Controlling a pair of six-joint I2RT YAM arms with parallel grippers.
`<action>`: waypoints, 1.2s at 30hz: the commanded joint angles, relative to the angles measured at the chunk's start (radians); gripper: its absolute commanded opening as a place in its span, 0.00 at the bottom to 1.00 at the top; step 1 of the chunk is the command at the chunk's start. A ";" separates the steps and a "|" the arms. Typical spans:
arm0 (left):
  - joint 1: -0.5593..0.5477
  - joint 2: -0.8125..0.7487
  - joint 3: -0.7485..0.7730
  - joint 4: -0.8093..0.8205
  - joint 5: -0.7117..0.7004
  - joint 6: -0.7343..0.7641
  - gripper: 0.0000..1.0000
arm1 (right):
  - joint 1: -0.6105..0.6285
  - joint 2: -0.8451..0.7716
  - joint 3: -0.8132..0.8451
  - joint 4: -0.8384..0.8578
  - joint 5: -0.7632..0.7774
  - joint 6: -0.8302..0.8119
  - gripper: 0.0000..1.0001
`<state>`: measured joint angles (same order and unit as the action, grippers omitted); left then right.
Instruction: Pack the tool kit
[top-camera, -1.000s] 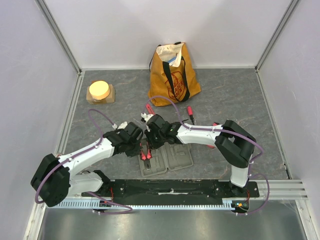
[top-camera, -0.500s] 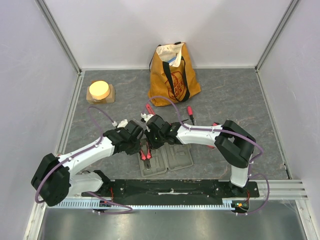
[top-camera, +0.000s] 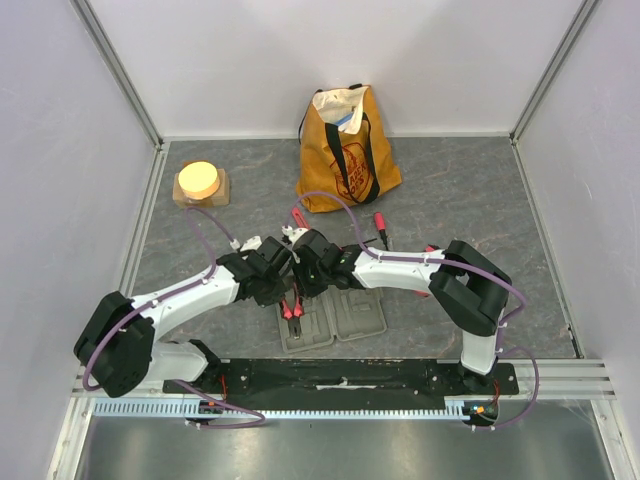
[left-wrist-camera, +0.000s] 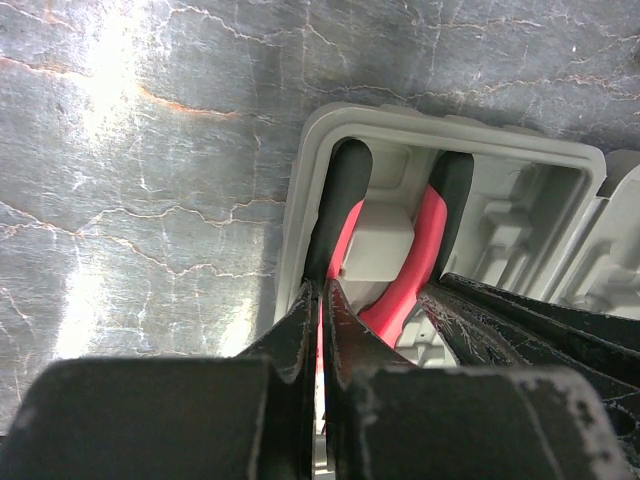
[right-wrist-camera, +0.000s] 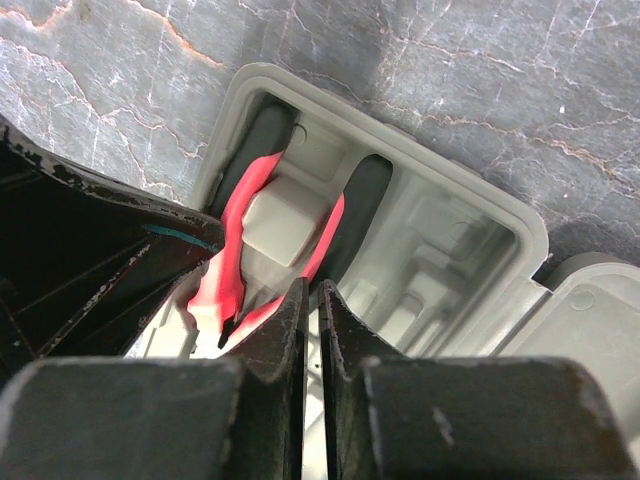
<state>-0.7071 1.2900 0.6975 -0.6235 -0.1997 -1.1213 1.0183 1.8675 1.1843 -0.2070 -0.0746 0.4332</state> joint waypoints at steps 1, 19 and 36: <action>0.000 0.066 -0.055 0.005 0.026 -0.024 0.02 | 0.005 0.035 -0.026 0.023 -0.008 0.002 0.10; 0.080 0.089 -0.148 0.174 0.256 -0.006 0.02 | 0.019 0.137 -0.003 -0.023 -0.037 -0.022 0.01; 0.095 -0.040 0.069 0.022 0.139 0.087 0.21 | 0.039 -0.016 0.055 -0.098 0.225 -0.018 0.08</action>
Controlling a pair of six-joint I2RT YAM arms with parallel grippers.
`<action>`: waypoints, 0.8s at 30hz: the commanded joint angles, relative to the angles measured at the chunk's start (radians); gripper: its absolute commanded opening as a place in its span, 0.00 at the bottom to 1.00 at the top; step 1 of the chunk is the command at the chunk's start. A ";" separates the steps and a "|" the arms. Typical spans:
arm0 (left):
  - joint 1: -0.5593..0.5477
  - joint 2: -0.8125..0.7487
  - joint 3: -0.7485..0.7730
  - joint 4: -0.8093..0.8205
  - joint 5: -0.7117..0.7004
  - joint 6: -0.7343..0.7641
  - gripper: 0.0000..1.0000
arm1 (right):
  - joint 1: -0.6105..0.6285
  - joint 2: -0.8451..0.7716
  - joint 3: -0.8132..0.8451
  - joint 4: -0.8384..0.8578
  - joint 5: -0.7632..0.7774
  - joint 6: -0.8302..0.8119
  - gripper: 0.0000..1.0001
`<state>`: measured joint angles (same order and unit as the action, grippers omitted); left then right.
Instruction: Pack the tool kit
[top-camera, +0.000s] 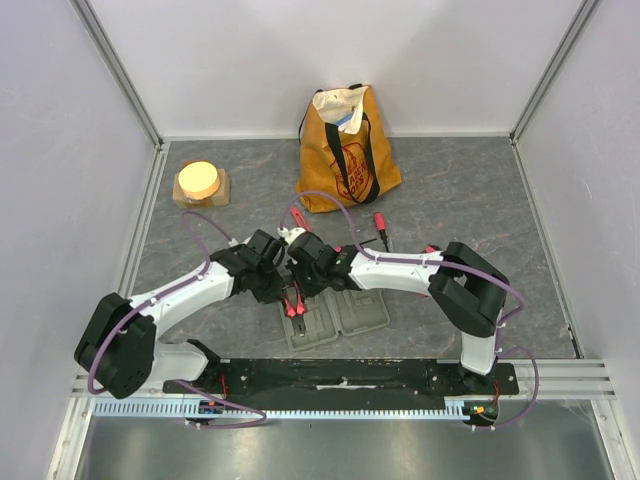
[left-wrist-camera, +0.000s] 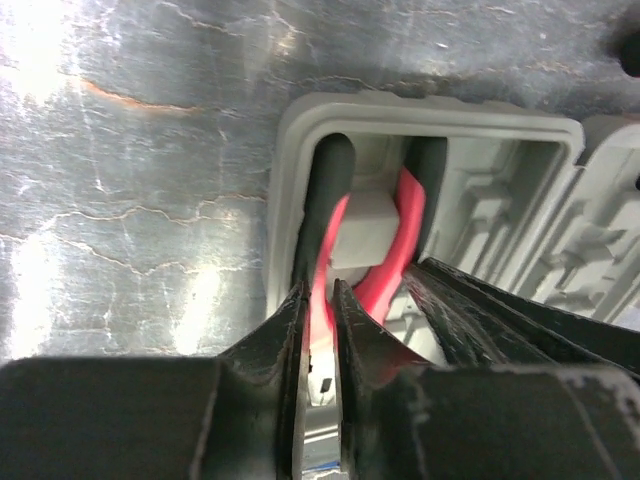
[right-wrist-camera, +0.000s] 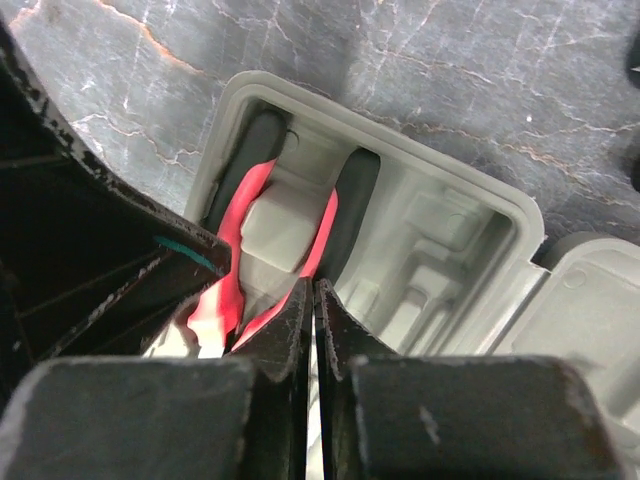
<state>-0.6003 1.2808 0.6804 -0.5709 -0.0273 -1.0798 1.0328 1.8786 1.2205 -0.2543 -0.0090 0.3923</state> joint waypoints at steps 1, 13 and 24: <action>-0.007 -0.053 0.117 -0.046 -0.049 0.056 0.24 | 0.018 -0.053 0.023 -0.057 0.181 0.025 0.08; 0.080 -0.192 0.251 -0.066 -0.161 0.276 0.66 | -0.221 -0.283 -0.028 -0.180 0.386 0.063 0.44; 0.267 -0.172 0.206 0.043 0.006 0.440 0.92 | -0.359 -0.138 0.083 -0.181 0.284 0.077 0.60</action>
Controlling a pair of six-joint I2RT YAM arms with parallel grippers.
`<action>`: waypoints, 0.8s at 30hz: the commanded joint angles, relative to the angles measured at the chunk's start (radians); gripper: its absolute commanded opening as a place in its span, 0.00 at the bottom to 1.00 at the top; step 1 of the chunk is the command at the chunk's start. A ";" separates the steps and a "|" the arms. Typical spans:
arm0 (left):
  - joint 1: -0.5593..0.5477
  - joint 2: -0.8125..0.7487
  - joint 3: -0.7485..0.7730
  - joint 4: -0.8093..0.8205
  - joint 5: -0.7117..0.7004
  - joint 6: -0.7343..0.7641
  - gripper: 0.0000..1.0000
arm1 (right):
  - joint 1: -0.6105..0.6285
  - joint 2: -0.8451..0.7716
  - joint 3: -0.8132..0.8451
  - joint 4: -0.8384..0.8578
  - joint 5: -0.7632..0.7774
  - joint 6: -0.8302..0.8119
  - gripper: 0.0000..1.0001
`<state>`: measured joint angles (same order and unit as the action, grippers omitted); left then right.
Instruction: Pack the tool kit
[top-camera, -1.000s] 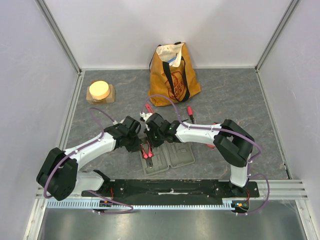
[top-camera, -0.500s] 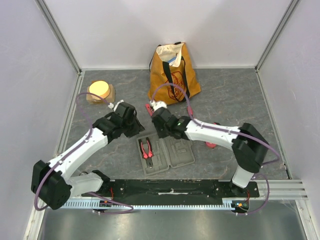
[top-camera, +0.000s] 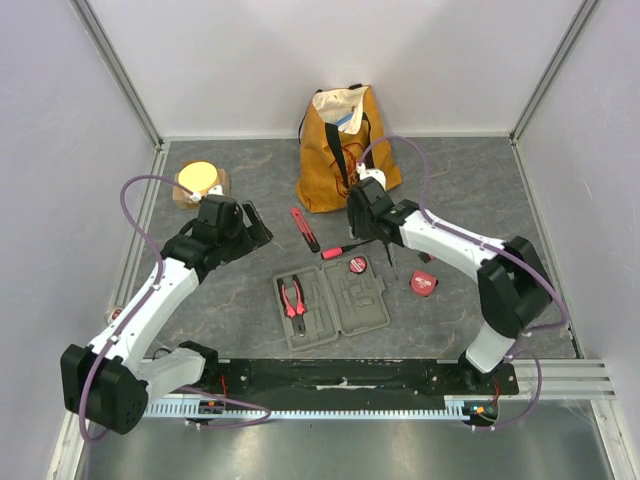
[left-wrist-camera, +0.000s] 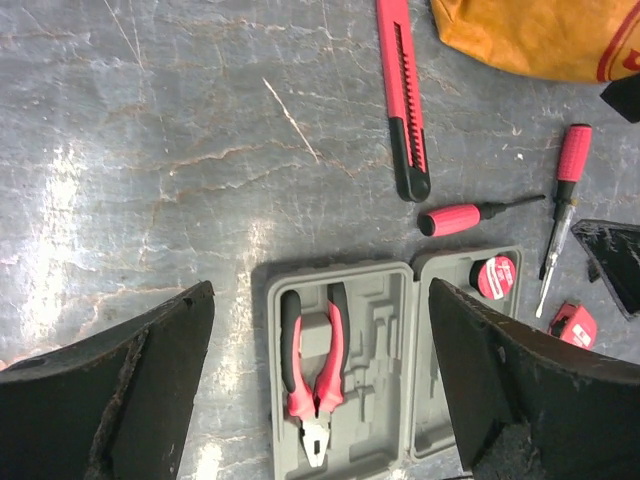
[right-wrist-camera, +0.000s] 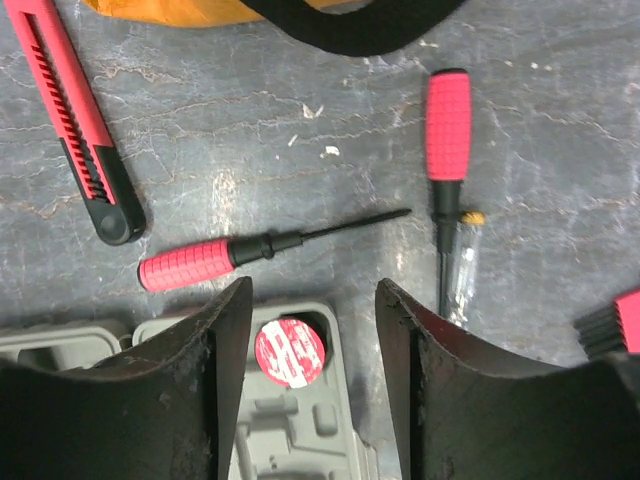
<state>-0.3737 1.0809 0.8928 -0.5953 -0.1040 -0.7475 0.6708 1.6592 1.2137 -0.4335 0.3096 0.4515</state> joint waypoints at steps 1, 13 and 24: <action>0.048 0.042 -0.003 0.068 0.092 0.115 0.91 | -0.002 0.102 0.107 -0.002 -0.038 0.027 0.61; 0.078 0.175 0.055 0.066 0.132 0.191 0.85 | -0.046 0.269 0.150 -0.068 -0.064 0.328 0.65; 0.102 0.192 0.051 0.058 0.138 0.215 0.83 | -0.057 0.370 0.159 -0.005 -0.222 0.423 0.65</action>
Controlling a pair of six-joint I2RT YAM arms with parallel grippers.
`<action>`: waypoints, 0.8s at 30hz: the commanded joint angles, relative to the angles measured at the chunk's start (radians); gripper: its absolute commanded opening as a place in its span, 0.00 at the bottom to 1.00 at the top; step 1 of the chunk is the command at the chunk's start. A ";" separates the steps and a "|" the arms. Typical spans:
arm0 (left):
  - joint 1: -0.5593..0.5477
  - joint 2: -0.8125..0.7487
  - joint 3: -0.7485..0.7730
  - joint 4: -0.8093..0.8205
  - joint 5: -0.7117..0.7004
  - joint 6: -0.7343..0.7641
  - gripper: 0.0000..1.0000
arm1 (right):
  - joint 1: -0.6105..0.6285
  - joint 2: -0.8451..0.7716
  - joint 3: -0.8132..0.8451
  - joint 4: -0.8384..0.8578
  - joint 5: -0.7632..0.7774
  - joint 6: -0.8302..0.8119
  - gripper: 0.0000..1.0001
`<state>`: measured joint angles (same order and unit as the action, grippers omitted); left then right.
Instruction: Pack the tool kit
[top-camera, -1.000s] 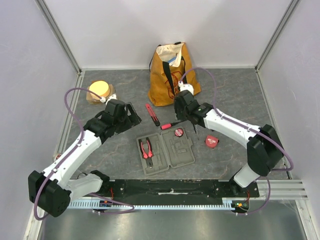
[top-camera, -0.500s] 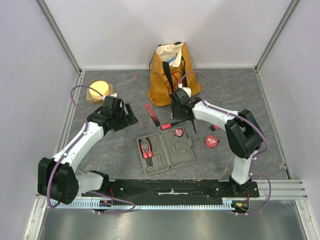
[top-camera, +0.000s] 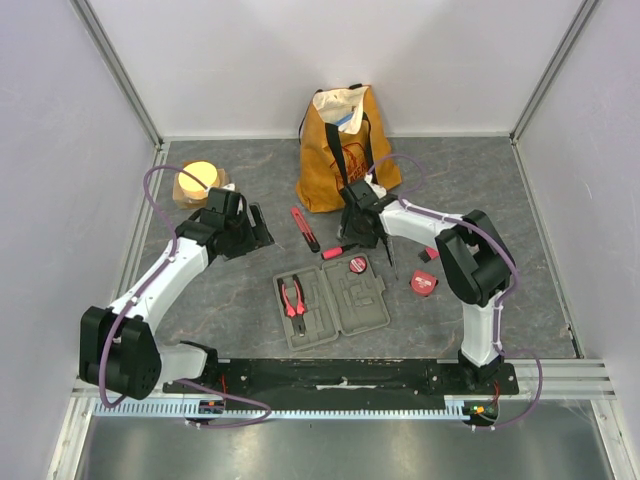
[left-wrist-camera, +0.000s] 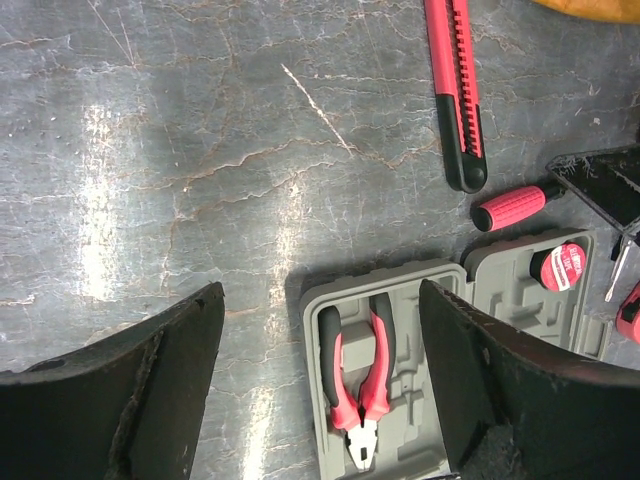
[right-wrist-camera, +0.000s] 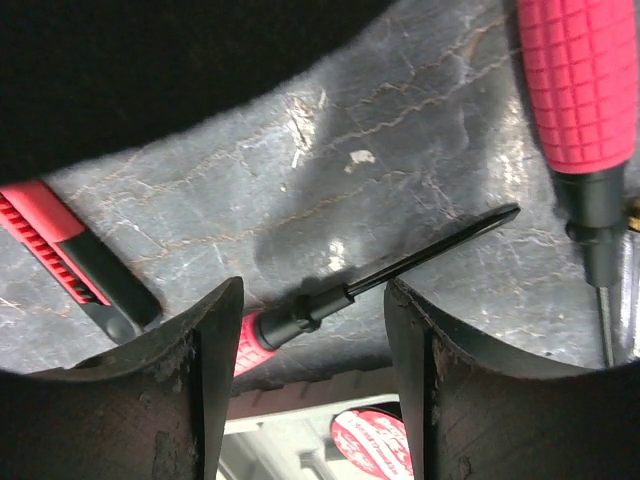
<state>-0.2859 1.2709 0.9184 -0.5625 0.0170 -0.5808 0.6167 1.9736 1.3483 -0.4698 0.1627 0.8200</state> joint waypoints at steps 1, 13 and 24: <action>0.016 0.001 0.023 0.021 0.017 0.049 0.83 | -0.002 0.065 0.035 0.033 -0.077 0.050 0.65; 0.027 -0.042 -0.019 0.018 0.003 0.049 0.83 | 0.061 0.117 0.101 -0.061 0.021 -0.022 0.42; 0.027 -0.100 -0.049 -0.011 -0.012 0.049 0.82 | 0.081 0.119 0.164 -0.056 0.057 -0.007 0.00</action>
<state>-0.2646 1.2133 0.8799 -0.5735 0.0242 -0.5644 0.6899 2.0781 1.4845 -0.4767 0.2066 0.8043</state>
